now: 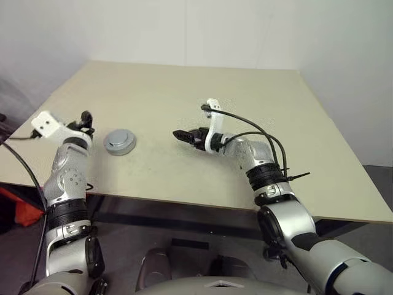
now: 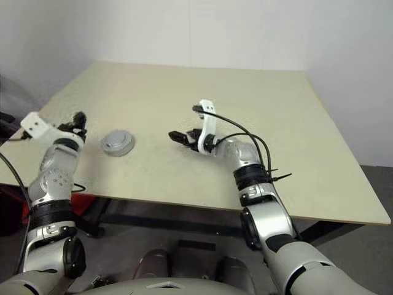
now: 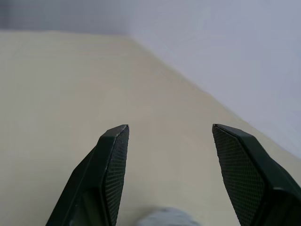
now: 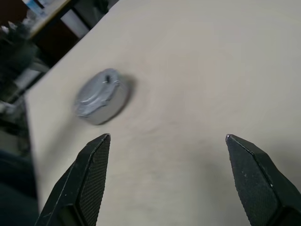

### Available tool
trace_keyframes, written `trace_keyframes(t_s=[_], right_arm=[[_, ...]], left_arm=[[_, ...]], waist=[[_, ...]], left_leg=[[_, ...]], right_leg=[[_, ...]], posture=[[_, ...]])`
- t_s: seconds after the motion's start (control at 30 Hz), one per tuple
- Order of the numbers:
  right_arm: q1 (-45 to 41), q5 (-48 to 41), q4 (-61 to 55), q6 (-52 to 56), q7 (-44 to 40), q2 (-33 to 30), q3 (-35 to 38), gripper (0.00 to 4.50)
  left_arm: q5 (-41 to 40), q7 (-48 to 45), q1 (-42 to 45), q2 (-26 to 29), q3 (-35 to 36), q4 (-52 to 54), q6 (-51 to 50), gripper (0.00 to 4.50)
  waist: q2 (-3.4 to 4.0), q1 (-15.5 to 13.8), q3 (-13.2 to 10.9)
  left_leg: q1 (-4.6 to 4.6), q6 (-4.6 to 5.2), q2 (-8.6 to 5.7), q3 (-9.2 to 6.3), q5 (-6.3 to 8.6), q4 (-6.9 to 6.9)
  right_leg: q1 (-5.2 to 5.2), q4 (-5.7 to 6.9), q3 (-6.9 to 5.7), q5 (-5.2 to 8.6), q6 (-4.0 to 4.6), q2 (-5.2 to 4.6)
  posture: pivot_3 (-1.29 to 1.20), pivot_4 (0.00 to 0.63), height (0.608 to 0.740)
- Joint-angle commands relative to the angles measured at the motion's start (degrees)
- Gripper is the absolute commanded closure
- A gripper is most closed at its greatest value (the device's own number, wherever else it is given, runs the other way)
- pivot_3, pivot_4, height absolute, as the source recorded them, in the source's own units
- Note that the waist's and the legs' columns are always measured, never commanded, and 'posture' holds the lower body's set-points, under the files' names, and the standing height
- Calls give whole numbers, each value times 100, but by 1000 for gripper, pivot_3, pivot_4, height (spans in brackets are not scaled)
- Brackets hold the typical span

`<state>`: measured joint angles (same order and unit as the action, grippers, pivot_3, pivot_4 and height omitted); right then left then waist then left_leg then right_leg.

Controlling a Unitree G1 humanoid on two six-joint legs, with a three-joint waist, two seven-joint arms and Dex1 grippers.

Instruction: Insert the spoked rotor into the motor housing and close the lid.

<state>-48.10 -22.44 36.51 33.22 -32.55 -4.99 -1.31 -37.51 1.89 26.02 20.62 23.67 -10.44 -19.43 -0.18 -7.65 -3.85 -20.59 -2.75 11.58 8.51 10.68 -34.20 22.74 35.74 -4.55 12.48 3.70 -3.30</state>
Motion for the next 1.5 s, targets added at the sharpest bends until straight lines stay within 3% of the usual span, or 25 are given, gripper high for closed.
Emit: trace_keyframes(t_s=[0.03, 0.27, 0.4, 0.7, 1.27, 1.5], right_arm=[[-166, 198, 214, -810, -534, -304, 105, 85], [-224, 277, 542, -1582, -1983, -1207, 305, 85], [43, 233, 621, -1977, -2341, -1549, 525, 85], [779, 262, 103, -1809, -3461, -1762, 299, 85], [560, 403, 398, -2463, -2859, -1306, 440, 85], [548, 519, 425, -2889, -2561, -1131, 426, 85]], left_arm=[[257, -697, -113, 257, -565, 718, -274, 1482], [820, -2022, -543, 748, -1773, 1506, -698, 1482], [1378, -2477, -784, 899, -2481, 1783, -658, 1482], [1965, -2602, -939, 561, -2739, 1643, -428, 1482], [2342, -2133, -807, -105, -2380, 1486, -393, 1482], [2799, -1921, -810, -321, -2375, 1246, 504, 1482]], waist=[[0, 9, 0], [2, 54, -1], [3, 56, 0], [13, 66, -1], [16, 63, 1], [16, 61, 1]], left_leg=[[3, 0, 0, 1, 0, 0], [1, 9, 2, 3, 4, 0], [3, 16, 1, 6, 8, -2], [2, 41, 4, 8, 21, -11], [7, 48, 5, 9, 22, -11], [5, 50, 6, 8, 22, -11]], right_leg=[[-2, 1, 1, 0, 1, 0], [2, 1, 1, -23, 48, 3], [1, 0, 2, -23, 51, 3], [0, 0, 1, -30, 64, 4], [-3, -3, 0, -30, 64, 4], [-2, -5, 0, -30, 64, 5]], posture=[[0, 0, 740], [0, 0, 740], [0, 0, 740], [0, 0, 740], [0, 0, 740], [0, 0, 740]])
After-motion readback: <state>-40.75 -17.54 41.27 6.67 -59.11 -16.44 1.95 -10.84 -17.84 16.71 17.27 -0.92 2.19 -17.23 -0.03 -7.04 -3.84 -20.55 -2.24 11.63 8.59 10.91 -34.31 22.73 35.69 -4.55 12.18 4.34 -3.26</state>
